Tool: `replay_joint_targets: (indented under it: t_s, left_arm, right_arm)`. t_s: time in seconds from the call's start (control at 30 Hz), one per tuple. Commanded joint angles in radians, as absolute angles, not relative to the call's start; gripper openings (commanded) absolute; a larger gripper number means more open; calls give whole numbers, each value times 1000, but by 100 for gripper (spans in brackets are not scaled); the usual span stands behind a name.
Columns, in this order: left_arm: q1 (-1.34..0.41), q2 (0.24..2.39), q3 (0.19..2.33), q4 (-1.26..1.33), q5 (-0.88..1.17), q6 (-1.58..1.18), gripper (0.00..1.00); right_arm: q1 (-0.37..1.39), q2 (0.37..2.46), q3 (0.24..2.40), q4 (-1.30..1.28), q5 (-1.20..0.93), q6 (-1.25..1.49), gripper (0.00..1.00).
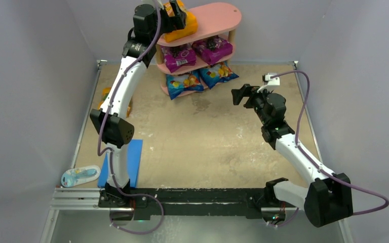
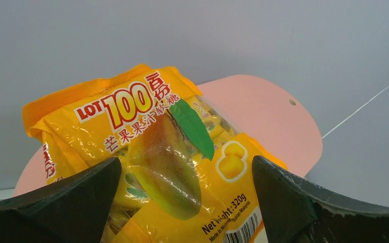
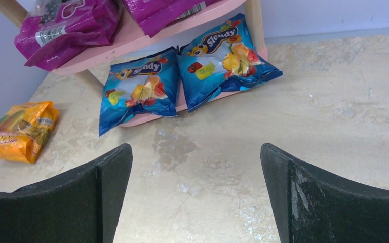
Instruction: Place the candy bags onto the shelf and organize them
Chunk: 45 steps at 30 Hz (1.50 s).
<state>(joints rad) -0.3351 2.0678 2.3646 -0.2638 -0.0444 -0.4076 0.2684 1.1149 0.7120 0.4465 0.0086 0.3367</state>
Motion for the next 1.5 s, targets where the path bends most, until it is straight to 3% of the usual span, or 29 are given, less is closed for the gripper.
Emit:
replay_joint_targets:
  t_s: [0.0, 0.33, 0.67, 0.8, 1.0, 1.2, 1.47]
  left_arm:
    - [-339, 2091, 2486, -368, -34, -412, 99]
    - [-339, 1866, 2371, -306, -94, -354, 99]
    - [-329, 1439, 1682, -246, -457, -400, 99]
    - [-126, 1313, 1374, -252, -298, -605, 99]
    - [112, 1324, 1062, -238, -186, -782, 97]
    - [203, 1356, 934, -244, -181, -849, 86]
    - [299, 1356, 833, -148, -186, -886, 84]
  right_arm:
    - [268, 1118, 732, 480, -7, 328, 97]
    - [270, 1143, 736, 502, -35, 324, 97]
    - [270, 1109, 719, 500, -37, 337, 98]
    - [269, 1084, 706, 519, -34, 345, 98]
    - [269, 1089, 703, 520, -53, 345, 98]
    - [269, 1097, 704, 514, -50, 345, 98]
    - [269, 1106, 709, 515, -55, 339, 98]
